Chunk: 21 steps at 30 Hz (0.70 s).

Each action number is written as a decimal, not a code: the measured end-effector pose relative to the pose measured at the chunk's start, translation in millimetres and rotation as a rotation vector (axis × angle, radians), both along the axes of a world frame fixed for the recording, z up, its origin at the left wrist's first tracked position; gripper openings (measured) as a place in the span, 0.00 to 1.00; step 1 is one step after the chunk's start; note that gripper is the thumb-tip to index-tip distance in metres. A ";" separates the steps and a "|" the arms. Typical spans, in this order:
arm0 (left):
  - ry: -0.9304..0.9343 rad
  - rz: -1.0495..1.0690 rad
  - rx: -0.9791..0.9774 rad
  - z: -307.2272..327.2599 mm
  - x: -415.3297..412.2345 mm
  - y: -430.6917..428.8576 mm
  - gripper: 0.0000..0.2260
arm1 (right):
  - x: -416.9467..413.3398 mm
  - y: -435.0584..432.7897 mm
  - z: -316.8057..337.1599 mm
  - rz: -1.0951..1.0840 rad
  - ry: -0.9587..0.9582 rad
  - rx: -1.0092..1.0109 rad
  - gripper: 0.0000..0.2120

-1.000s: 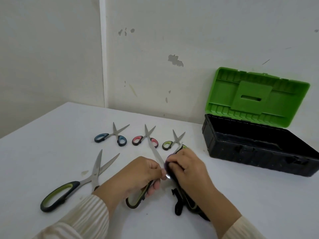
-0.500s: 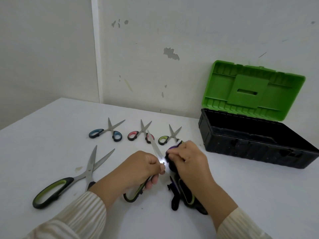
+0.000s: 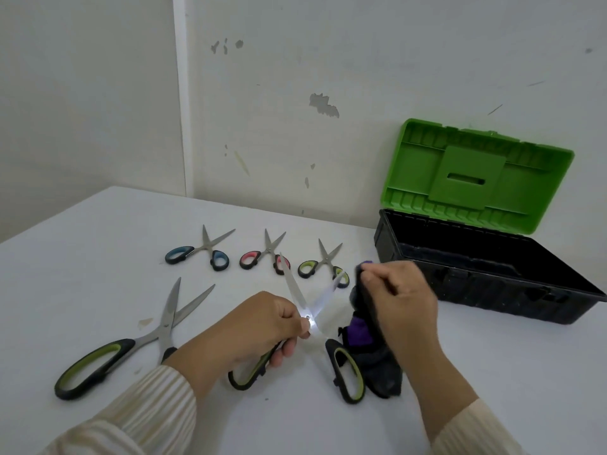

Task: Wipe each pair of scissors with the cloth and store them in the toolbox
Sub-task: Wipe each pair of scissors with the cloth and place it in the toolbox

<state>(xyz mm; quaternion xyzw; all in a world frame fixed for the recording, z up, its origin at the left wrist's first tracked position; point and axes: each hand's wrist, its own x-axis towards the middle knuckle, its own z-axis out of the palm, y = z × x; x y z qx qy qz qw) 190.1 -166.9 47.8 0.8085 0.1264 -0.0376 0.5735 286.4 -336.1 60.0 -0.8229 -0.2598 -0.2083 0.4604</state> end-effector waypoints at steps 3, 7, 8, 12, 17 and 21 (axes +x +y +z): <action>-0.011 0.016 -0.027 -1.0 -0.4 0.0 0.10 | -19.9 17.5 -15.3 0.244 -0.057 -0.289 0.06; -0.025 0.014 -0.007 -0.4 -1.0 -1.7 0.12 | -7.6 25.5 -17.8 0.158 -0.115 -0.217 0.05; -0.024 0.014 -0.005 -0.4 -0.9 -1.8 0.12 | -9.0 24.8 -17.1 0.159 -0.104 -0.232 0.05; -0.019 0.020 -0.011 0.9 -1.5 -2.1 0.10 | -17.2 24.7 -19.7 0.252 -0.038 -0.291 0.06; -0.011 0.005 -0.001 1.6 -3.2 -2.3 0.11 | -14.1 23.0 -17.6 0.194 -0.041 -0.283 0.05; 0.002 -0.008 -0.007 1.5 -3.8 -0.9 0.11 | -14.3 21.5 -21.2 0.179 -0.077 -0.267 0.06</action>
